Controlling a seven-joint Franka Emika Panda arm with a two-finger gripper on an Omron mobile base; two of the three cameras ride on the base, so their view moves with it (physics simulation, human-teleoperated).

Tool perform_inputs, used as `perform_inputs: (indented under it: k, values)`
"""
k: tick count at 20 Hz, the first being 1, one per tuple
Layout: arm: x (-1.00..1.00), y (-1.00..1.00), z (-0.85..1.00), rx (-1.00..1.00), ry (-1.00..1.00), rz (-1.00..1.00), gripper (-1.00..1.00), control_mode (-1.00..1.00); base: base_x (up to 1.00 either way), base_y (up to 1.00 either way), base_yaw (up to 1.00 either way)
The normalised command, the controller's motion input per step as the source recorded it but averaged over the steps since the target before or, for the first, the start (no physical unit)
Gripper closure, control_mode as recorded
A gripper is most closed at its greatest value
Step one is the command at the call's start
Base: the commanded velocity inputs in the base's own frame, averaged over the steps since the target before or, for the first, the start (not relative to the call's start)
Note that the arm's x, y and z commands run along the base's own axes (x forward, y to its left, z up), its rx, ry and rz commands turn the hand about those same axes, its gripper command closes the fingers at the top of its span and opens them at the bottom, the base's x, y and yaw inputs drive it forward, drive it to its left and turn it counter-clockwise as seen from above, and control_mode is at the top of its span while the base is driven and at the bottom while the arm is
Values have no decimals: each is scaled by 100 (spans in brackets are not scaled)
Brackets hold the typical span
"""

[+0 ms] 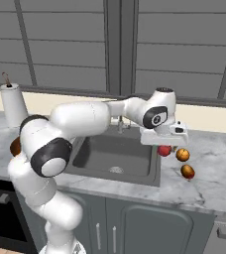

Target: There is a mixed pile of frozen fruits and vegetables on the counter. Locate all the frozen vegetables and place the items in a bowl on the counter. Take all the frozen fruits and defrost them in a running sink.

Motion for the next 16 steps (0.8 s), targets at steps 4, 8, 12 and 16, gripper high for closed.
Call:
perform_inputs:
  k: [4, 8, 12, 16]
  values:
    - [4, 93, 19, -10, -10, -8, 100, -100, 0, 0, 0]
    - [22, 93, 17, 0, 3, -6, 100, -100, 0, 0, 0]
    - [24, 97, 14, 1, 4, -1, 100, -100, 0, 0, 0]
    - [9, 91, 2, 3, 3, 0, 100, -100, 0, 0, 0]
